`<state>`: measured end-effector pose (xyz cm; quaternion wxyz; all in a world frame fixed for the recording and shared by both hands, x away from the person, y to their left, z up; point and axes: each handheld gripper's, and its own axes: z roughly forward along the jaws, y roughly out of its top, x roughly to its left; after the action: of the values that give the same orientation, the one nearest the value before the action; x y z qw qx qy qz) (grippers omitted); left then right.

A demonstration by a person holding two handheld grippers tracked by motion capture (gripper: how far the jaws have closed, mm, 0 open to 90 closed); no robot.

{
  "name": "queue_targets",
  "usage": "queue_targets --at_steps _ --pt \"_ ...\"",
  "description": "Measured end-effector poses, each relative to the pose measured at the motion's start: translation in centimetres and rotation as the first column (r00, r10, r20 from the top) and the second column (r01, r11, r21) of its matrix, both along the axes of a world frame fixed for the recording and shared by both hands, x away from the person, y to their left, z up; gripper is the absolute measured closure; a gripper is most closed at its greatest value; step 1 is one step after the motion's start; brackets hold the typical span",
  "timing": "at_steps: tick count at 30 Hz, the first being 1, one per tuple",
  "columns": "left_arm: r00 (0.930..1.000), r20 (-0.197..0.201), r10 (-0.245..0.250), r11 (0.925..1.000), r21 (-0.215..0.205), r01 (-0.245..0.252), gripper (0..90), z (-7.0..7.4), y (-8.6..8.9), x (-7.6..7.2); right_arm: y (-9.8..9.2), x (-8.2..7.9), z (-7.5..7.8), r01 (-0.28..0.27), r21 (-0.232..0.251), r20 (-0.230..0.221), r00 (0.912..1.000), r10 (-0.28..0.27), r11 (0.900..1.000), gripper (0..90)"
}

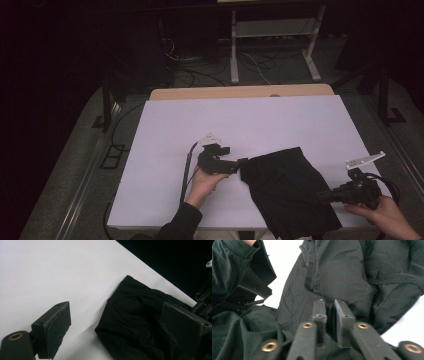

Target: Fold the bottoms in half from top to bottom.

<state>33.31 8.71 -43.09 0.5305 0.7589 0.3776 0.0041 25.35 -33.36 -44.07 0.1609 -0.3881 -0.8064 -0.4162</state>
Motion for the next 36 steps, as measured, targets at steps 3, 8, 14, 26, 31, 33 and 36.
queue_targets --at_steps 3,8,14,26,31,33,36 --pt "1.0000 0.003 0.002 1.0000 0.001 -0.002 7.6 0.3 0.3 0.0 0.3 -0.2 0.6 0.016 -0.016 0.052 0.9985 -0.015 1.000 55.9" --pt "0.9999 0.013 0.002 1.0000 0.009 -0.002 6.9 0.9 0.8 0.1 0.3 0.3 1.5 0.063 0.019 0.097 0.9932 -0.064 0.998 43.0" --pt "0.9998 0.017 -0.011 0.9997 0.023 0.010 5.4 0.9 1.0 0.1 0.4 2.0 2.5 0.099 0.048 0.137 0.9850 -0.105 0.994 59.2" --pt "0.9992 0.033 -0.022 0.9992 0.034 0.021 3.5 0.9 1.0 -0.1 3.7 6.6 2.7 0.086 -0.045 0.169 0.9826 -0.078 0.995 88.5" --pt "0.9992 0.035 -0.022 0.9993 0.032 0.021 3.5 0.8 1.2 -0.1 5.4 8.1 1.8 0.055 -0.088 0.142 0.9889 -0.042 0.995 88.5" --pt "0.9992 0.035 -0.017 0.9994 0.029 0.016 3.5 0.9 1.3 -0.2 6.0 8.6 1.3 0.045 -0.105 0.130 0.9910 -0.031 0.994 88.5" --pt "0.9992 0.037 -0.014 0.9994 0.032 0.013 3.5 0.9 1.4 -0.2 6.6 9.2 0.6 0.031 -0.133 0.106 0.9942 -0.017 0.991 88.5"
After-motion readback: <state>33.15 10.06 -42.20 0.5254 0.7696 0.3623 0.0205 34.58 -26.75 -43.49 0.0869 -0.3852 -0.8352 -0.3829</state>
